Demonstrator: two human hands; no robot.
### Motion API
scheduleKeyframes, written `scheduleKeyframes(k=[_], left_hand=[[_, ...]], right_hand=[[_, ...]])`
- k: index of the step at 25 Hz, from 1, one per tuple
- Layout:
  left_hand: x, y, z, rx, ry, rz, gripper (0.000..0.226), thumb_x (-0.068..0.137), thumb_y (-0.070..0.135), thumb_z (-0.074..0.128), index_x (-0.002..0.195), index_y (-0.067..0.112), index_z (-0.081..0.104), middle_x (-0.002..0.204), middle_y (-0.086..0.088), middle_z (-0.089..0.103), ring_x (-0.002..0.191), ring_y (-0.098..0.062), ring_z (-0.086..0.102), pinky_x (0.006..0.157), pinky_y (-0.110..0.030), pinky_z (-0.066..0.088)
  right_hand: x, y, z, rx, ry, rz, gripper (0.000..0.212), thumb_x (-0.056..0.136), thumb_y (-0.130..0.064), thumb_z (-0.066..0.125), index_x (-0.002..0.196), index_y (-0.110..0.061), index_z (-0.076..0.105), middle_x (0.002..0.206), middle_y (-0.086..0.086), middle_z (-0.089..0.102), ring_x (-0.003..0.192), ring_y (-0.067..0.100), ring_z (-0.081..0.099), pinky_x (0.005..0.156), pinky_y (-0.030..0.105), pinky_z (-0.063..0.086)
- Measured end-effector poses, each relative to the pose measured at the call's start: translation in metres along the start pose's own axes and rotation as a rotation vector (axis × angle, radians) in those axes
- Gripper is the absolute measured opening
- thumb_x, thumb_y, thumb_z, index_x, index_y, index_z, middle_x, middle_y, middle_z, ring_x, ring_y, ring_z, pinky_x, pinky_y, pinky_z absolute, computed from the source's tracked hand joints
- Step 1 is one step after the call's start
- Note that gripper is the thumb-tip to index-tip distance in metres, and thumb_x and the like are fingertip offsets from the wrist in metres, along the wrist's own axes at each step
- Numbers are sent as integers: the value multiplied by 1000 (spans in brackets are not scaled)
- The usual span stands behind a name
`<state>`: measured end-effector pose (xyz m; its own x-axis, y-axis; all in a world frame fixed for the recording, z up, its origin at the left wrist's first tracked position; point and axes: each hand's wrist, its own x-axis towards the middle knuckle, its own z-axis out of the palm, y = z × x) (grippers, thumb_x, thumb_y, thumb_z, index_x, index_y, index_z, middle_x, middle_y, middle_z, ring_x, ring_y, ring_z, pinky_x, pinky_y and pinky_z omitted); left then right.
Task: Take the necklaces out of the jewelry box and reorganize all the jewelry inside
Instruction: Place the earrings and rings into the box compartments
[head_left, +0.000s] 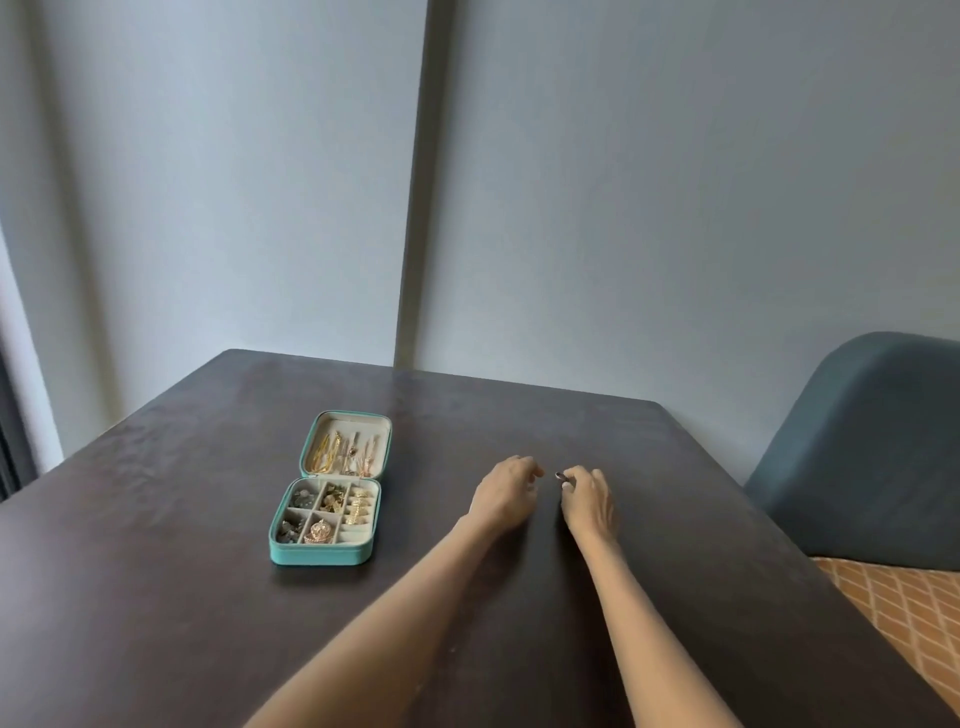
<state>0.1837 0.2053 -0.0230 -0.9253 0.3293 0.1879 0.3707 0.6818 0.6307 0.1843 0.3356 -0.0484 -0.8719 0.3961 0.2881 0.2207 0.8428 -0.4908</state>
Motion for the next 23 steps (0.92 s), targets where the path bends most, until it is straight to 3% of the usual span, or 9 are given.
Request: scheduleKeyframes(k=[3,6,10,14,16,20,23], left_hand=[[3,-8,0,-17,28,-1,37,86,4,40,117,12,60,120,-5,61,111,-22,56,92,-32,45],[2,-9,-2,-53,23,17,37,85,3,42,116,9,61,117,-7,63,109,-23,58,91,-31,45],[-5,-12,-10,-188,94,-4,31,89,8,51,119,9,59,114,-7,66,104,-24,61,90,-31,47],[-20,-17,-36,-243,153,38,12,83,12,67,92,12,75,89,-6,74,70,-18,67,78,-33,55],[-30,-19,-55,-219,153,50,8,81,14,70,87,12,75,82,-6,74,57,-11,62,74,-31,56],[-50,-31,-93,-159,174,64,8,80,15,71,86,10,74,82,-7,74,50,-7,58,62,-21,51],[-66,-55,-126,-36,123,57,14,78,21,74,86,11,76,83,-7,74,61,-9,58,60,-21,46]], right_hand=[[2,0,-1,-40,49,-13,13,94,-23,52,95,-15,61,108,8,58,104,29,57,76,35,43],[0,-1,-4,-130,9,-73,15,95,-27,48,98,-17,59,109,3,56,105,26,56,75,31,40],[-7,-9,-1,326,-166,-189,9,94,-16,51,87,-16,57,96,1,49,89,20,53,74,30,39],[-31,-25,-7,749,-260,-93,23,95,-6,46,76,-17,52,87,2,50,76,13,52,62,24,40],[-46,-43,-12,835,-330,-85,20,96,-7,43,79,-15,51,82,-1,52,74,9,52,60,21,41],[-68,-85,-17,939,-413,-125,20,98,-7,39,81,-12,50,81,0,52,73,8,52,56,17,44],[-86,-111,-12,896,-442,-144,18,98,-8,41,83,-13,51,79,0,52,71,7,51,54,16,45]])
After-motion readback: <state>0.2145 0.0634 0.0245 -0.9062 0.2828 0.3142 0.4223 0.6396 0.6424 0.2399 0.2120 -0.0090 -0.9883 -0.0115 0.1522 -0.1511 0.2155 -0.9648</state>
